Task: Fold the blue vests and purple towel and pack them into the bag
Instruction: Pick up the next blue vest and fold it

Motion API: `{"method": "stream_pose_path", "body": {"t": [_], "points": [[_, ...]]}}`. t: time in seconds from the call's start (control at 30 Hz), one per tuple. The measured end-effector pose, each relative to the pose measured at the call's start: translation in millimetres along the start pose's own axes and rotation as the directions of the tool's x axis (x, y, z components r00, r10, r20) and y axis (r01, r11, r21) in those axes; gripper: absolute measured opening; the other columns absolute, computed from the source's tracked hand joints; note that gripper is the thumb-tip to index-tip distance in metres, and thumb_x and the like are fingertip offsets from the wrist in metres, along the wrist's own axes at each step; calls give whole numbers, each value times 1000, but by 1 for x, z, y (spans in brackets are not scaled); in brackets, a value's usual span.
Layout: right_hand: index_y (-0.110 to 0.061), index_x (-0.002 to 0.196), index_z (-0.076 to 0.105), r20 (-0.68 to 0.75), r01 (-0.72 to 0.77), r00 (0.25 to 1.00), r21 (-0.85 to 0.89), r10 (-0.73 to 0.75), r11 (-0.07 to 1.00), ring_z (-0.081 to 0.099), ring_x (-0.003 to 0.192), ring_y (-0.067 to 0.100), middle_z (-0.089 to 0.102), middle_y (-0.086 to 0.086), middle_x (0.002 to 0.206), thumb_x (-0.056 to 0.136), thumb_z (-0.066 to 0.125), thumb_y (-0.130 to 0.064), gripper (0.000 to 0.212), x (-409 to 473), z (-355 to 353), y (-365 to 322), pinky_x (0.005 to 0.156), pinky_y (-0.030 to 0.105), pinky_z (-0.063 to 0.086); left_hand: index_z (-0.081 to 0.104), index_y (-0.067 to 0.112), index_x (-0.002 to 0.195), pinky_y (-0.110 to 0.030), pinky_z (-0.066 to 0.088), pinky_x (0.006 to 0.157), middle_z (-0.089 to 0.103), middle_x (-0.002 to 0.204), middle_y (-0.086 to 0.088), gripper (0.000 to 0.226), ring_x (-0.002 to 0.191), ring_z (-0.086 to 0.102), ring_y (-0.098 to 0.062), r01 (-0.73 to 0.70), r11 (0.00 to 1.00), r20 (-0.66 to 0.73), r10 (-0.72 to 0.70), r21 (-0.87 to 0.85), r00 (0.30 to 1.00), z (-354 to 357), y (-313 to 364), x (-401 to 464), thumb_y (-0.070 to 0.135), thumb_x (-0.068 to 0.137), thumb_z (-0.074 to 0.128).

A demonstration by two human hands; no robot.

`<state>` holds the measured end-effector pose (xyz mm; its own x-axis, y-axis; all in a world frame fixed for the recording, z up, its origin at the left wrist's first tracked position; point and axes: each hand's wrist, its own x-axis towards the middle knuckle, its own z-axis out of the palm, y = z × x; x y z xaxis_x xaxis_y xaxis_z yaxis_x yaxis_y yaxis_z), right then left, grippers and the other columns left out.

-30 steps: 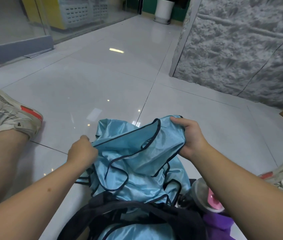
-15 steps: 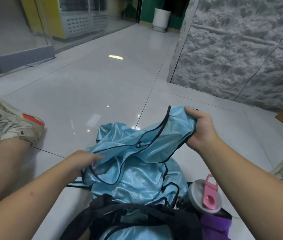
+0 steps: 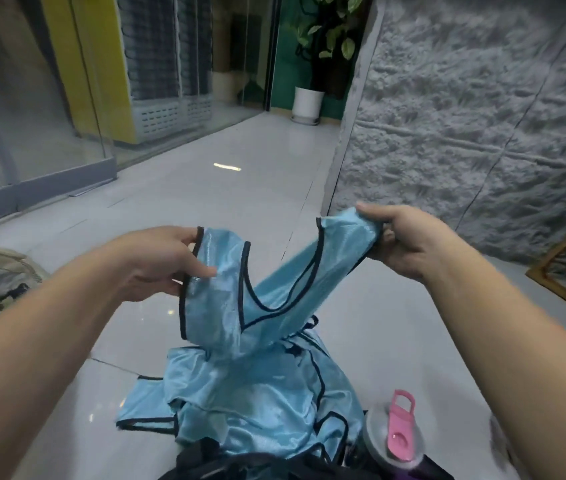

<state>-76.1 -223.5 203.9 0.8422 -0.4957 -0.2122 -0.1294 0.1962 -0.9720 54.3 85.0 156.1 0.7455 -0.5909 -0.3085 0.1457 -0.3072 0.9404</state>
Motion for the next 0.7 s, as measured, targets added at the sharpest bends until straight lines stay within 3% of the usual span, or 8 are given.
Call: {"method": "stream_pose_path", "body": {"t": [0.07, 0.13, 0.27, 0.37, 0.47, 0.53, 0.6, 0.7], "points": [[-3, 117, 70, 63, 112, 991, 99, -119, 989, 70, 97, 28, 74, 12, 109, 90, 69, -9, 28, -9, -8, -24, 93, 44, 59, 71, 10, 119, -43, 57, 87, 77, 113, -14, 40, 106, 73, -31, -63, 998, -5, 64, 24, 998, -10, 25, -11, -13, 87, 67], [-5, 118, 70, 99, 210, 970, 129, -223, 969, 72, 92, 24, 76, 10, 106, 84, 65, -3, 34, -19, -12, -48, 85, 42, 61, 70, 7, 119, -41, 58, 84, 76, 114, -15, 43, 107, 72, -30, -135, 991, -8, 135, 10, 991, -23, 54, -21, -15, 82, 71], [1, 104, 72, 13, 277, 960, 46, -278, 960, 77, 79, 22, 78, 13, 94, 93, 60, 8, 18, -34, -17, -88, 73, 36, 61, 69, -4, 106, -32, 64, 73, 75, 107, -18, 43, 91, 76, -25, -199, 976, -85, 192, -88, 978, -41, 103, -42, -8, 66, 82], [5, 102, 73, -55, 270, 960, -83, -275, 959, 75, 84, 28, 77, 19, 96, 92, 66, 6, 12, -39, -21, -107, 80, 40, 60, 71, -6, 104, -34, 59, 77, 77, 106, -18, 24, 90, 74, -25, -251, 965, -248, 225, -79, 942, -47, 125, -49, 4, 83, 78], [1, 100, 76, -80, 296, 946, -192, -315, 936, 71, 87, 27, 78, 12, 89, 91, 72, 1, 10, -50, -21, -124, 91, 44, 55, 75, -4, 101, -38, 59, 83, 79, 102, -17, 26, 95, 76, -30, -330, 940, -388, 272, -90, 880, -45, 141, -52, 13, 82, 84], [-2, 100, 77, -112, 344, 920, -233, -376, 910, 69, 84, 22, 78, 8, 88, 91, 75, -4, 10, -57, -20, -131, 86, 36, 53, 79, 2, 97, -41, 58, 94, 80, 98, -13, 33, 100, 75, -31, -416, 907, -438, 347, -69, 829, -38, 150, -54, 25, 77, 90], [-5, 99, 77, -142, 401, 890, -207, -433, 892, 67, 81, 17, 77, 5, 87, 94, 73, -7, 7, -63, -19, -135, 74, 28, 48, 79, 7, 102, -45, 52, 106, 80, 101, -10, 43, 105, 74, -28, -496, 865, -466, 409, -74, 784, -31, 157, -56, 36, 73, 92], [-2, 107, 75, -129, 488, 865, -14, -485, 873, 71, 85, 23, 78, 8, 92, 98, 67, -6, 13, -68, -23, -143, 77, 34, 56, 76, 10, 106, -40, 56, 93, 78, 109, -15, 18, 93, 76, -24, -632, 747, -437, 507, -208, 743, -18, 174, -63, 20, 91, 76]]}}
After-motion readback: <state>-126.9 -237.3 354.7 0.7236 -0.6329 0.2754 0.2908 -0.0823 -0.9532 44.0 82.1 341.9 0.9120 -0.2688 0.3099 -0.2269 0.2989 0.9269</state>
